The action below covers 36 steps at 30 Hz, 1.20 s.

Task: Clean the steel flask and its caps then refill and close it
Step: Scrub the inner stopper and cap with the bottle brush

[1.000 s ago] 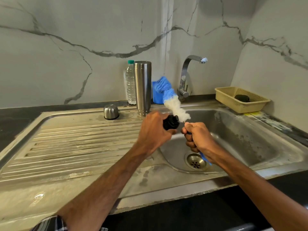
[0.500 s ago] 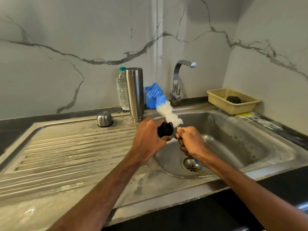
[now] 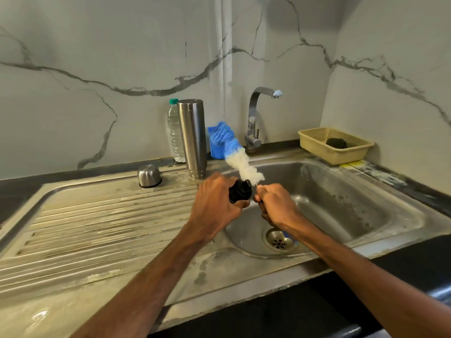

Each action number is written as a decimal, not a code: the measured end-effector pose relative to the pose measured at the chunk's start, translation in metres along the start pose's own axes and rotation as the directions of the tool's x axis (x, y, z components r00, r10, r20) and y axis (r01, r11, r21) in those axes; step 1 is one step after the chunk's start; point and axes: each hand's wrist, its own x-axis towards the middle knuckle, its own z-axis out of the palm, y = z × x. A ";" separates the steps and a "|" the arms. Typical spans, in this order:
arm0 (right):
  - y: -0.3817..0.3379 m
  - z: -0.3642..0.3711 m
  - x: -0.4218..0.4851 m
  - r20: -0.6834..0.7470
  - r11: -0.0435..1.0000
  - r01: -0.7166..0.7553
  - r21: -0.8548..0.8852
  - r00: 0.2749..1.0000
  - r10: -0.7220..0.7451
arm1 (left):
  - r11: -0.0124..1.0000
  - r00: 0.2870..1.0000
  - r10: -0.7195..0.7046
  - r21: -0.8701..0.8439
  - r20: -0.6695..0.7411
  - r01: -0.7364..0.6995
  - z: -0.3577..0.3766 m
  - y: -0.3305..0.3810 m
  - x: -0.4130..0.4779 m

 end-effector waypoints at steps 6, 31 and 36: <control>-0.003 -0.002 -0.003 0.028 0.998 -0.025 0.054 0.999 0.024 | 0.999 1.000 -0.020 -0.032 -0.004 0.020 -0.001 -0.004 0.002; -0.006 -0.001 -0.009 0.059 0.990 -0.107 0.094 0.993 0.102 | 0.998 0.991 -0.066 0.008 0.115 0.066 0.000 0.001 0.004; -0.007 0.001 -0.014 0.089 0.996 -0.050 0.071 0.995 0.043 | 0.989 0.983 -0.143 -0.005 0.118 0.145 -0.005 -0.008 0.011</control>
